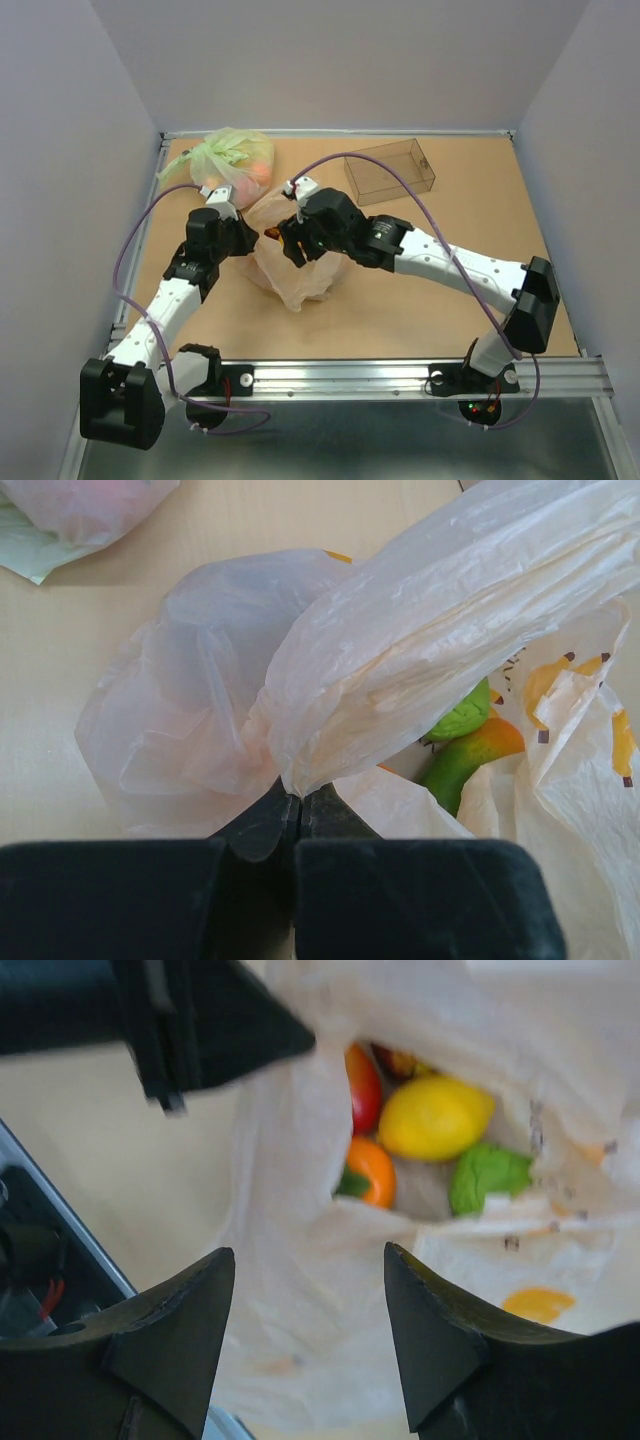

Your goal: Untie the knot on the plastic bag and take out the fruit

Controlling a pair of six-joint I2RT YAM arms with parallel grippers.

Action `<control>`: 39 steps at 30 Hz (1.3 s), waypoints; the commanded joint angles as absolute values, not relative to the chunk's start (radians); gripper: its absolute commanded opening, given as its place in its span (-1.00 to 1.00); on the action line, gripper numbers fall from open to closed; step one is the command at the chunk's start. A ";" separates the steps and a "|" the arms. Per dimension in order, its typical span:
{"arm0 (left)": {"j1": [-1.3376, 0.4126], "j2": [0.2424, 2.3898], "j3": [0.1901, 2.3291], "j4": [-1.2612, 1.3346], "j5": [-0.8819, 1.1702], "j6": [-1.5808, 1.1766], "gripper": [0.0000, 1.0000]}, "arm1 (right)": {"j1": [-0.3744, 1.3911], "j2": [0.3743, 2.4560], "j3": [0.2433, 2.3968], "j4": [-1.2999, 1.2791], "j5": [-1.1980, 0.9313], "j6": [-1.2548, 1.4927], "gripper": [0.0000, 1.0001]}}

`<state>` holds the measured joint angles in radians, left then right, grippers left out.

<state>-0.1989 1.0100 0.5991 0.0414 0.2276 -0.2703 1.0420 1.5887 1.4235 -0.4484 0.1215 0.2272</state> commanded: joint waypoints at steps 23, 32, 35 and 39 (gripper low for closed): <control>-0.206 0.902 0.497 0.060 0.172 -0.500 -0.72 | 1.124 1.807 1.241 -0.246 -0.104 0.218 -0.99; -0.207 0.864 0.425 0.069 0.160 -0.606 0.10 | 1.147 1.858 1.279 -0.213 -0.164 0.199 -0.64; -0.207 0.864 0.404 0.061 0.156 -0.601 0.35 | 1.147 1.845 1.301 -0.216 -0.143 0.198 -0.23; -0.207 0.890 0.391 0.048 0.158 -0.598 0.28 | 1.146 1.789 1.353 -0.236 -0.037 0.196 0.27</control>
